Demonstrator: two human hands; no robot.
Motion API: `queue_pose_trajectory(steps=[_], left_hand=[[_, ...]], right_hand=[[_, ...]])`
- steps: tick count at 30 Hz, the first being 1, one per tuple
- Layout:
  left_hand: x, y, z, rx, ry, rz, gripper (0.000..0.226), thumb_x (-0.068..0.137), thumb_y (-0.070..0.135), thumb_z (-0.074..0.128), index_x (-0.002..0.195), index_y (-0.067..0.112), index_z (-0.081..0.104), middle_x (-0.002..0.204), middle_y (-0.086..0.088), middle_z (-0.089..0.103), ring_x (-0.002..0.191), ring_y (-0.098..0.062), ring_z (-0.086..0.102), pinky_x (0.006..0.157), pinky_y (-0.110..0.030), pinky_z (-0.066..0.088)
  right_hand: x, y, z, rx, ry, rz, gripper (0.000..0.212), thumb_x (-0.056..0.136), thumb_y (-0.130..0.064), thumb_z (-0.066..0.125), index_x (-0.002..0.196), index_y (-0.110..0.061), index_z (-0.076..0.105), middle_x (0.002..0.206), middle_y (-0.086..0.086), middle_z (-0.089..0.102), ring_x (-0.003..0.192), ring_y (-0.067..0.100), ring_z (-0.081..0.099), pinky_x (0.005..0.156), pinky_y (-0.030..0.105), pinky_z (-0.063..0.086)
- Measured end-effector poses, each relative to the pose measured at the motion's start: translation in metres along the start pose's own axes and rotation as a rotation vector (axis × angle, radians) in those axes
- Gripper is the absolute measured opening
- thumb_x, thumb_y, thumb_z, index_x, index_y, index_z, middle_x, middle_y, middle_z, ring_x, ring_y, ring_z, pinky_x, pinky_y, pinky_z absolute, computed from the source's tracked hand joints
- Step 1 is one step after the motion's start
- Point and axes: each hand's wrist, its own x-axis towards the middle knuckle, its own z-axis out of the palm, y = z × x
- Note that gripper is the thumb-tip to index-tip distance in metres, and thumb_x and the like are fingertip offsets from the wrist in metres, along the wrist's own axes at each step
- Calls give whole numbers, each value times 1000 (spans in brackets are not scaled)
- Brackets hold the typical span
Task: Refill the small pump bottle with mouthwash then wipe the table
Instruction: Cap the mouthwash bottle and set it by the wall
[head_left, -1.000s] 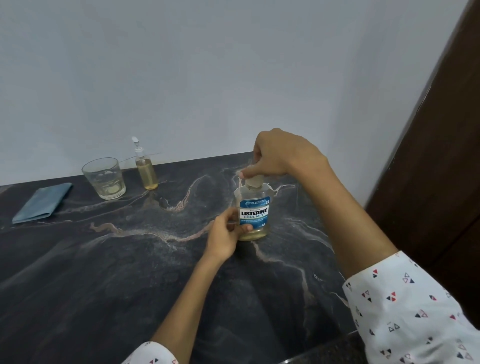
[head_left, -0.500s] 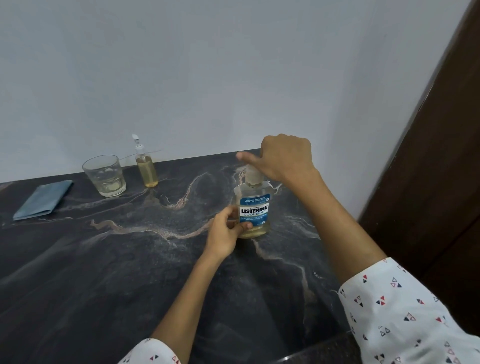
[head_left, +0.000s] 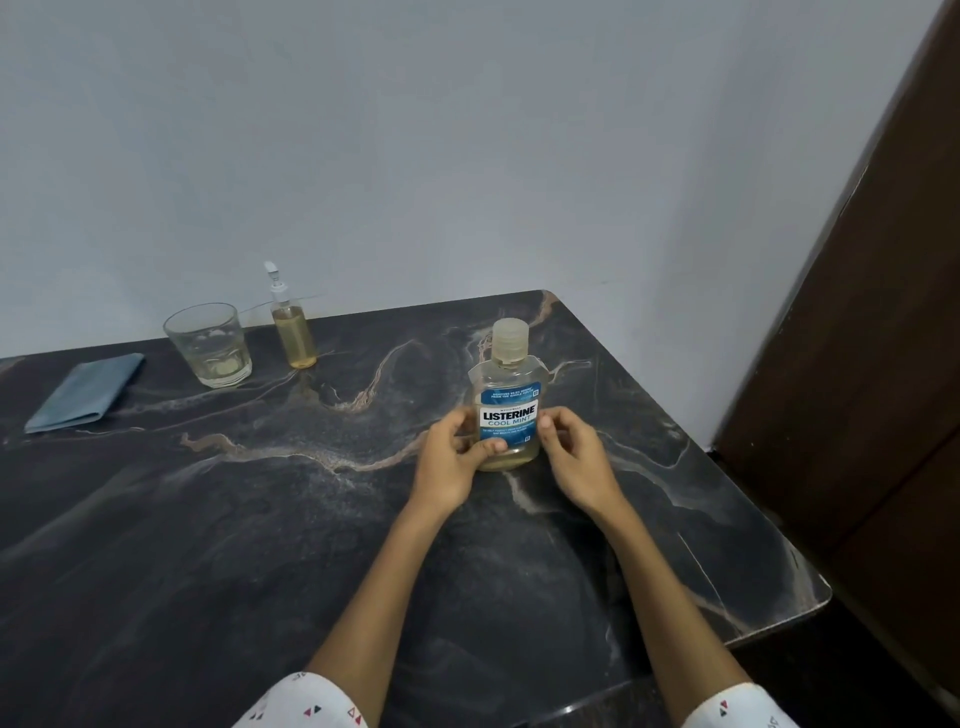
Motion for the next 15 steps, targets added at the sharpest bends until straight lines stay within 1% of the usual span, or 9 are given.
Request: queue_pose_trajectory(steps=[2,4,8,11,13,15], left_hand=[[-1,-1,0,-5,6,-1,41,80,1,69,119,4,56,109,-3,64,92,-5,61,75,-10,50],[-1,-1,0,-3,5,-2,42,81,0,68,121,3,56,112,-4,64,94,-8,61,76,-10,50],[-2,-1,1,13,5,2,43,82,0,66,123,3,54,115,-4,62,100,-10,59,77,-7,47],[-5,-2,1,38,4,2,44,84,-2,63,126,3,52,120,-6,60,108,-13,57,80,-6,46],[-7,-3,0,60,-22,-2,45,86,-4,60,129,4,49,125,-8,59,115,-16,57,85,-9,47],[-11,-3,-1,70,-38,-19,50,88,-5,58,135,5,44,133,-8,55,123,-17,52,96,-19,45]], right_hand=[[0,3,1,-4,5,-11,13,99,-16,47,100,-13,60,97,-3,66,91,9,63,77,18,50],[-1,6,0,-30,7,-16,11,97,-10,51,102,-16,59,98,-6,64,93,6,61,79,17,50],[-5,7,1,-65,46,-12,18,94,-3,54,101,-19,59,98,-8,64,94,5,61,79,16,49],[-8,5,0,-79,54,-19,21,93,-2,54,102,-20,59,99,-9,64,94,3,60,79,14,49],[-10,3,0,-86,54,-21,22,93,-1,54,105,-18,60,100,-9,64,94,-1,59,78,10,48],[-11,2,-1,-99,55,-20,24,93,1,53,110,-13,62,101,-12,63,93,-6,58,77,5,46]])
